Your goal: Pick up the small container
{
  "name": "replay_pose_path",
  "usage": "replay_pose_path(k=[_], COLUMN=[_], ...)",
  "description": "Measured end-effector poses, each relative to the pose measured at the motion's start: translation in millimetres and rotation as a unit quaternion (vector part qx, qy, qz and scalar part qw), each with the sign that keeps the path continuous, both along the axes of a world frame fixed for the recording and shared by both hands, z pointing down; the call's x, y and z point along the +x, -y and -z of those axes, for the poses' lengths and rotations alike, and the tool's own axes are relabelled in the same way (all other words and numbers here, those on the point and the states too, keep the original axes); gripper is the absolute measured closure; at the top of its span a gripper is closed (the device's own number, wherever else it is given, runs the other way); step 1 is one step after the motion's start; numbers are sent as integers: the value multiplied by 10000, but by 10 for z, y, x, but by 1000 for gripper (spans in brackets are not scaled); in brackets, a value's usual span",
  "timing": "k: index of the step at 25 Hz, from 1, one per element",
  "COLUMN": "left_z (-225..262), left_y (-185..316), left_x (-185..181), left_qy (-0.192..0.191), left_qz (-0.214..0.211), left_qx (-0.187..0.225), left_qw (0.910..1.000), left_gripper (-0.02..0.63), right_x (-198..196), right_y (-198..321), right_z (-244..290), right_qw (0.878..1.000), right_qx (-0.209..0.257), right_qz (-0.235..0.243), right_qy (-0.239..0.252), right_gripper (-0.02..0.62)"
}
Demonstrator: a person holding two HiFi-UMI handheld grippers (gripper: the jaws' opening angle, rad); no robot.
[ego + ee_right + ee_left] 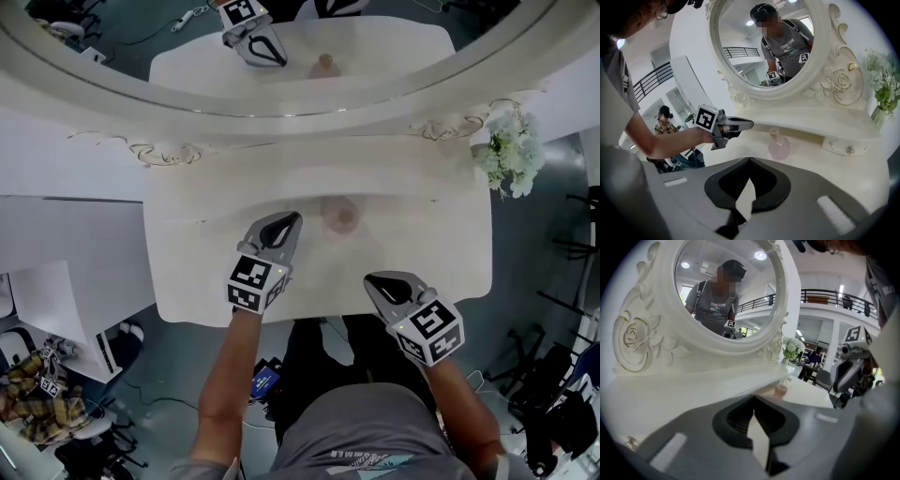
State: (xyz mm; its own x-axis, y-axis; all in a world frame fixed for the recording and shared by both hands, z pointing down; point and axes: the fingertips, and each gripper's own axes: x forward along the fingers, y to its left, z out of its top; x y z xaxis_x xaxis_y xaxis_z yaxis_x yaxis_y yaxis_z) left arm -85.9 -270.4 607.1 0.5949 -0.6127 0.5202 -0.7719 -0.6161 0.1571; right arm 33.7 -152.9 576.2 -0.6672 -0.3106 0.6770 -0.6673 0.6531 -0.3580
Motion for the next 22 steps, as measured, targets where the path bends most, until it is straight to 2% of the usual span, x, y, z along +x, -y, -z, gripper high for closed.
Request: replay_pose_path(k=[4, 11, 18, 22], left_z=[-24, -52, -40, -79], left_y=[24, -24, -63, -104], left_x=[51, 342, 606, 715], left_qy=[-13, -115, -311, -297], left_qz=[-83, -550, -995, -1263], left_qx=[52, 173, 309, 298], left_qw=[10000, 9983, 9941, 9911], left_gripper=[588, 543, 474, 436], right_x=[24, 94, 152, 181], right_y=[-9, -11, -23, -31], right_z=[-28, -87, -146, -183], right_qw=[10000, 9999, 9998, 9998], right_qx=[-13, -57, -110, -135], right_qz=[-9, -68, -120, -142], right_qy=[-24, -51, -81, -98], right_gripper=[594, 594, 594, 594])
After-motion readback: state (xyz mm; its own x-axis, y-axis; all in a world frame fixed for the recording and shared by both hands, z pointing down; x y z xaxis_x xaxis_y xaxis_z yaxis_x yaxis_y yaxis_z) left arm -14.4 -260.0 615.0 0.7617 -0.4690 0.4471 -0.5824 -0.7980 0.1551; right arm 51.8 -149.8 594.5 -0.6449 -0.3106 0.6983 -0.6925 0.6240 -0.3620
